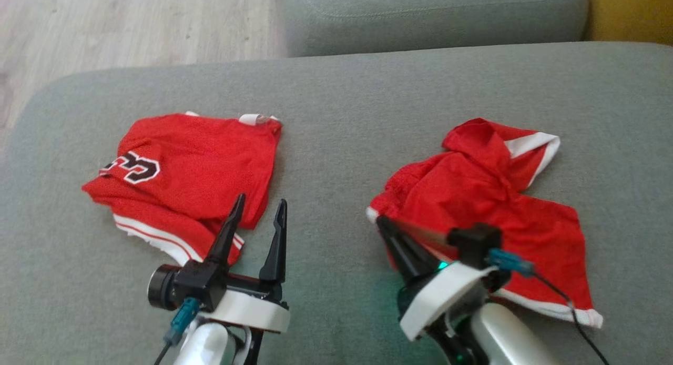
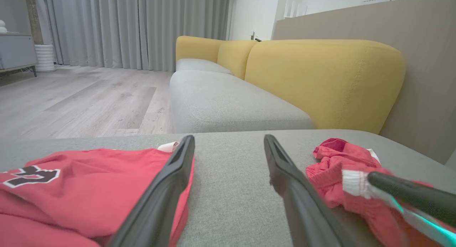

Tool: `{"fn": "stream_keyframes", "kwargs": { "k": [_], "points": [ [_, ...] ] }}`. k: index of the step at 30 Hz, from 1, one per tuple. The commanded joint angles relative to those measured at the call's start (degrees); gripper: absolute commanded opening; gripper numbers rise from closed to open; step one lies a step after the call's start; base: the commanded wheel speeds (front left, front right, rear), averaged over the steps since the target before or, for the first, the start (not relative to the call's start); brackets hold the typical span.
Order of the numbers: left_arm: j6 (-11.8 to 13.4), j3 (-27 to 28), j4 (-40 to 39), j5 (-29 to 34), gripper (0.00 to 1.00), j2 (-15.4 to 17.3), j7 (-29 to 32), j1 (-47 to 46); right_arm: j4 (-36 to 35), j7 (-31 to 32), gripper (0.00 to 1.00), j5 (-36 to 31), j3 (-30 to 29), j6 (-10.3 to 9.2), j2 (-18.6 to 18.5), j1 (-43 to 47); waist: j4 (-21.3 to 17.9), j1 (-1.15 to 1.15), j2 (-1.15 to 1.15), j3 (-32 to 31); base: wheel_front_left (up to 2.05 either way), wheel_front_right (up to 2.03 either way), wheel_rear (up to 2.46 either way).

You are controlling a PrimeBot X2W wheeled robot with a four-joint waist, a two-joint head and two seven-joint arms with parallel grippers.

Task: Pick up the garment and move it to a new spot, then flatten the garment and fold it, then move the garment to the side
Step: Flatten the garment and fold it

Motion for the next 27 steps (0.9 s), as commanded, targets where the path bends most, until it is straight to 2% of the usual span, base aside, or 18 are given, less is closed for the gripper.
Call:
{"fn": "stream_keyframes", "kwargs": {
  "k": [1, 2, 7, 8, 9, 10, 14, 18, 22, 27],
  "points": [
    [0.03, 1.5, -1.81, -0.14, 1.0, -0.03, -0.55, -2.77, 0.73, -0.24, 0.0, -0.48, 3.41, -0.04, 0.01, -4.24, 1.09, 0.0, 0.0, 0.77, 0.0, 0.0, 0.0],
    [0.03, 1.5, -1.81, -0.14, 1.0, -0.03, -0.55, -2.77, 0.73, -0.24, 0.0, -0.48, 3.41, -0.04, 0.01, -4.24, 1.09, 0.0, 0.0, 0.77, 0.0, 0.0, 0.0],
    [-0.19, 1.29, -1.64, -0.26, 1.0, -0.03, -0.55, -3.67, 9.25, -1.5, 0.0, -0.61, 8.38, -0.04, 0.01, -7.96, 2.58, 0.0, 0.0, 1.47, 0.0, 0.0, 0.0],
    [-0.18, 1.23, -1.59, -0.29, 1.0, -0.03, -0.55, -3.71, 10.83, -1.96, 0.09, -0.91, 9.26, -0.04, 0.01, -8.7, 2.79, 0.0, 0.0, 1.53, 0.0, 0.0, 0.0],
    [-0.14, 1.18, -1.55, -0.34, 1.0, -0.03, -0.55, -3.73, 12.21, -2.53, 0.92, -0.97, 10.03, -0.04, 0.01, -9.27, 2.95, 0.0, 0.0, 1.57, 0.0, 0.0, 0.0],
    [-0.12, 1.07, -1.51, -0.39, 1.0, -0.03, -0.55, -3.72, 13.59, -2.84, 1.0, -0.99, 10.8, -0.04, 0.01, -9.72, 3.16, 0.0, 0.0, 1.55, 0.0, 0.0, 0.0],
    [0.08, 1.09, -1.4, -0.52, 1.0, -0.03, -0.55, -3.5, 15.96, -5.12, 1.0, -0.13, 13.31, -0.04, 0.01, -10.77, 3.21, 0.0, 0.0, 1.41, 0.0, 0.0, 0.0],
    [0.36, 1.65, -1.33, -0.52, 1.0, -0.03, -0.55, -3.21, 16.33, -8.76, 1.0, 0.14, 12.27, -0.04, 0.01, -11.29, 2.24, 0.0, 0.0, 0.8, 0.0, 0.0, 0.0],
    [0.54, 2.3, -1.58, -0.4, 1.0, -0.03, -0.55, -2.76, 15.54, -11.85, 1.0, -1.1, 5.19, -0.04, 0.01, -9.96, 0.46, 0.0, 0.0, -0.07, 0.0, 0.0, 0.0],
    [0.58, 3.75, -2.11, 0.02, 1.0, -0.03, -0.55, -1.58, 11.41, -13.39, 1.0, -7.9, -7.6, -0.04, 0.01, -4.98, -3.09, 0.0, 0.0, -0.95, 0.0, 0.0, 0.0]
  ]
}}
